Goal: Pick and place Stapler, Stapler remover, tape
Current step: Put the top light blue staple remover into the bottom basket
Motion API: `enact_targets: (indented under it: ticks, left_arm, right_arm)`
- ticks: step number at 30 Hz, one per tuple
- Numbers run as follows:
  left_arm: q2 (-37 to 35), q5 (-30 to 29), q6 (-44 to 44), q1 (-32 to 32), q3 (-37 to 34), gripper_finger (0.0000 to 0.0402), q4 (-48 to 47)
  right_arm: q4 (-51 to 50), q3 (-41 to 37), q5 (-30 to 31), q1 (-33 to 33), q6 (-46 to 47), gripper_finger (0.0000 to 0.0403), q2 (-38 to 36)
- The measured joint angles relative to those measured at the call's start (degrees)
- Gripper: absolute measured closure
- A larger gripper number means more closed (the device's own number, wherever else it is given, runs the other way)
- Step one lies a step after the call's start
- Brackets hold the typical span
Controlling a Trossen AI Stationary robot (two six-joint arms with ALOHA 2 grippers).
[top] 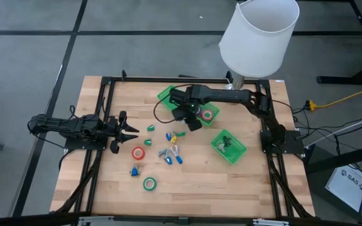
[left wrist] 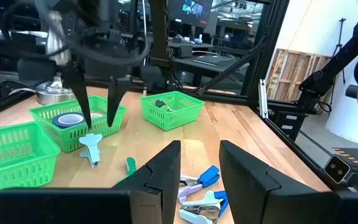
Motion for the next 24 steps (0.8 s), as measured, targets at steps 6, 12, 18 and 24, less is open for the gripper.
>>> enact_targets:
  ticks: [6,12,18,24]
  left_arm:
    - [0.0,0.0,0.0,0.0,0.0,0.0295,0.0]
    - [0.0,0.0,0.0,0.0,0.0,0.0295,0.0]
    - [0.0,0.0,0.0,0.0,0.0,0.0295,0.0]
    - [0.0,0.0,0.0,0.0,0.0,0.0295,0.0]
  right_arm:
    - [1.6,-3.6,-0.1,0.1,0.0,0.0262,0.0]
    - [6.6,-6.1,0.0,0.1,0.0,0.0262,0.0]
    - [10.3,-6.1,0.0,1.3,-1.3,0.0262,0.0]
    - [11.6,-6.1,-0.1,1.3,-1.3,0.0262,2.0]
